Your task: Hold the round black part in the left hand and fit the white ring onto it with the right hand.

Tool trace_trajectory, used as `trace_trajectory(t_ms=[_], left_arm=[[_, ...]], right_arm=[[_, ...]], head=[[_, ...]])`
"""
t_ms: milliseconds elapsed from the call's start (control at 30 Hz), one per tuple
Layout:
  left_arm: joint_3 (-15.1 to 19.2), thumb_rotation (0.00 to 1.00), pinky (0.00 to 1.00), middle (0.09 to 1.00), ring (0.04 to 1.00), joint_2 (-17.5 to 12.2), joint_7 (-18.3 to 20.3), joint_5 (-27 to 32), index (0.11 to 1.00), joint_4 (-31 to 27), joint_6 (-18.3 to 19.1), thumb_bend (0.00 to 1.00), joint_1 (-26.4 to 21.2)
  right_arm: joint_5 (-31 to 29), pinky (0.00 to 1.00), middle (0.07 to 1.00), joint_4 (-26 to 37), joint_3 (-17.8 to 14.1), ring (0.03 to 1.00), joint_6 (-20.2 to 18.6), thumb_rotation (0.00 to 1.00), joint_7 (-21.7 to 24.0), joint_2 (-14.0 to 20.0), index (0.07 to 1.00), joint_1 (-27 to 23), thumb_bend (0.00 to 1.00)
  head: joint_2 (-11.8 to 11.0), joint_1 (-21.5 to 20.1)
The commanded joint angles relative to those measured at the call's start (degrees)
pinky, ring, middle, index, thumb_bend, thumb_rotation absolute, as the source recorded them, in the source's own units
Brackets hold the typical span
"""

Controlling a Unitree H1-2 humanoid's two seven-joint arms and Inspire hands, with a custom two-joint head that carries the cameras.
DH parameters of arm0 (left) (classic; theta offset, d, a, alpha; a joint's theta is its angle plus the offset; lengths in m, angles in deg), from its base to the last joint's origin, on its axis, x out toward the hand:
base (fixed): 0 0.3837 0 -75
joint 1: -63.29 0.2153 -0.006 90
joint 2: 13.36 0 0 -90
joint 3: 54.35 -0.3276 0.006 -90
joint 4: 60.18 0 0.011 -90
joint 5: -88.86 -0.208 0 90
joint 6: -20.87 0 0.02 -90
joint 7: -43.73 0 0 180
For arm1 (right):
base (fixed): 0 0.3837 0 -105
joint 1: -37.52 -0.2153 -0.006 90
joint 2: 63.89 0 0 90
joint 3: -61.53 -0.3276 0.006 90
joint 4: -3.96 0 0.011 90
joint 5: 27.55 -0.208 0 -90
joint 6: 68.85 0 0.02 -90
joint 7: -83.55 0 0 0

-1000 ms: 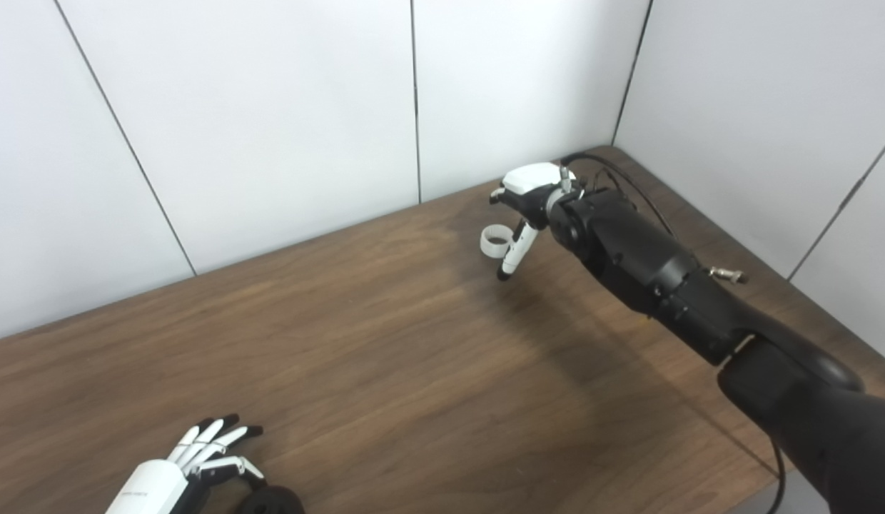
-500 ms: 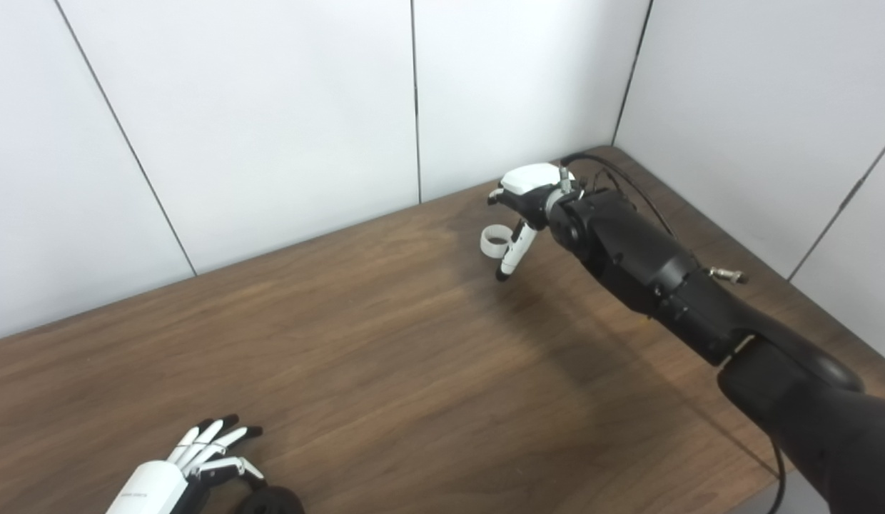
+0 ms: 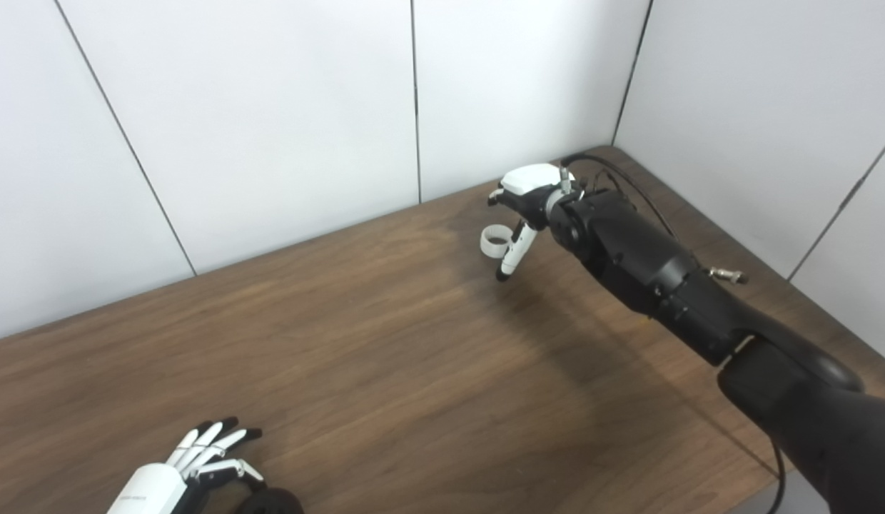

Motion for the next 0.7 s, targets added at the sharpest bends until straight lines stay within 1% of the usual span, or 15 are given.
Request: trace_trajectory(t_ms=[0,667], left_arm=[[-0.10,0.05,1.00,0.890,0.968,-1.42,1.75,-0.36,0.481,-1.02,0.32,0.51,0.88],[0.07,0.05,1.00,0.894,0.970,-1.55,1.93,-0.37,0.481,-1.48,0.38,0.51,1.33]], right_arm=[[0.18,0.98,1.000,0.88,-0.79,1.000,0.67,0.46,-1.77,1.33,0.900,-2.12,1.00],[-0.04,0.97,1.000,0.69,-0.67,1.000,0.91,0.46,-1.84,1.15,0.899,-1.92,1.00]], head=[[0.03,-0.05],[0.35,0.59]])
